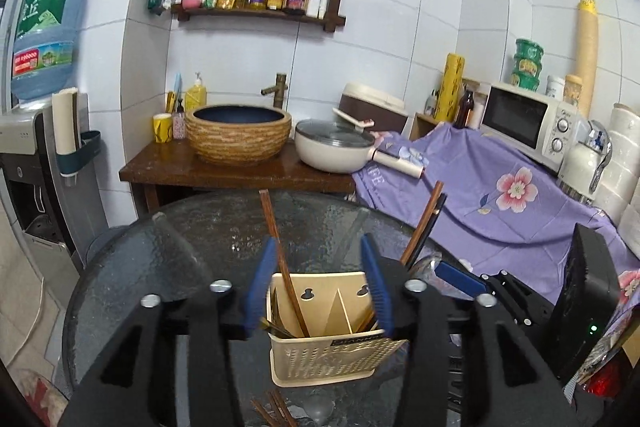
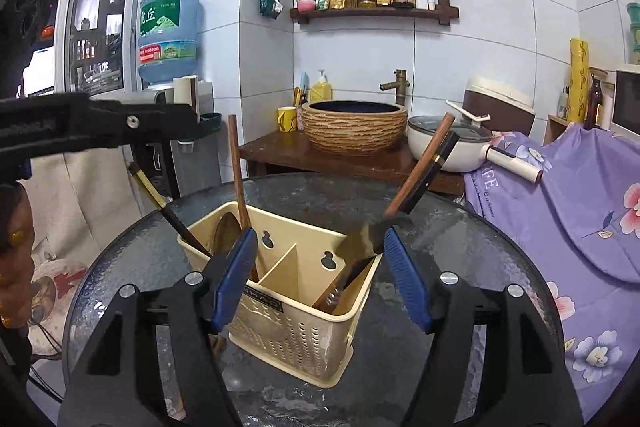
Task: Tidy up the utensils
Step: 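Open both tools and move them back toward the remaining utensils, then grasp the clear plastic spoon with the right tool while the left grasps wooden chopsticks, then lift the clear spoon and wooden chopsticks and lower both into the cream holder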
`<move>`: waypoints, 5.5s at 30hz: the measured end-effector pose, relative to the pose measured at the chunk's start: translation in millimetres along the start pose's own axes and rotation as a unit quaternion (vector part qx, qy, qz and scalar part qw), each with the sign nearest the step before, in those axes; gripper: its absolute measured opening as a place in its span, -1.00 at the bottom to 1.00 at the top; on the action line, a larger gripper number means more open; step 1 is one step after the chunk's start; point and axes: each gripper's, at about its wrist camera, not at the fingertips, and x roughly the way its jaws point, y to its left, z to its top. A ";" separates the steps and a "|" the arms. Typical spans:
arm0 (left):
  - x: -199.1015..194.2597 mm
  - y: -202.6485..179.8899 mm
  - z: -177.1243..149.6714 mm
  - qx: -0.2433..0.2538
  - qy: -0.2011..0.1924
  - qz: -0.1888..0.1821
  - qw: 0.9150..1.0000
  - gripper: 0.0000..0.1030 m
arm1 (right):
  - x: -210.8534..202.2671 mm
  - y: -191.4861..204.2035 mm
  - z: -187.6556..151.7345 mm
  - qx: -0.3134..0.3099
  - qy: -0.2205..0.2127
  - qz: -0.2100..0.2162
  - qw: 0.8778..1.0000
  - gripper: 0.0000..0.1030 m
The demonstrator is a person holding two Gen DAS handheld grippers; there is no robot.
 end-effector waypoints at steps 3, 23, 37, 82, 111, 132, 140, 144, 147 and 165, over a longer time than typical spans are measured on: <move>-22.8 -0.9 -3.0 0.002 -0.030 0.016 0.999 0.42 | -15.0 3.0 1.2 -0.003 -0.017 -0.004 1.000 0.37; -35.8 67.6 -123.9 -0.112 0.096 0.071 0.987 0.28 | -39.8 34.1 -75.5 0.039 0.082 0.049 0.995 0.45; 2.5 88.6 -170.7 -0.144 0.177 0.073 0.971 -0.07 | 42.1 54.9 -125.1 0.063 0.234 0.034 0.969 0.19; 85.5 71.1 -176.0 -0.192 0.248 0.002 0.950 -0.77 | -7.1 36.7 -106.8 0.041 0.200 0.096 0.974 -0.64; 92.2 86.2 -164.4 -0.182 0.235 0.014 0.955 -0.87 | 40.2 59.0 -127.1 0.051 0.262 0.079 0.960 -0.23; 70.5 108.5 -162.9 -0.194 0.217 0.034 0.956 -0.86 | 80.7 96.6 -121.3 0.076 0.289 0.080 0.951 -0.23; 68.0 112.0 -162.3 -0.194 0.216 0.039 0.956 -0.86 | 89.4 112.4 -118.0 0.055 0.286 0.069 0.954 -0.23; 66.2 111.7 -160.3 -0.192 0.214 0.038 0.957 -0.86 | 89.1 116.6 -116.6 0.046 0.283 0.068 0.956 -0.27; 64.6 108.7 -157.5 -0.186 0.210 0.037 0.959 -0.86 | 90.3 121.5 -115.2 0.027 0.276 0.058 0.959 -0.27; -29.3 49.8 -94.7 -0.086 0.112 -0.040 0.989 -0.87 | -13.1 67.4 -54.6 0.049 0.103 0.135 0.984 -0.28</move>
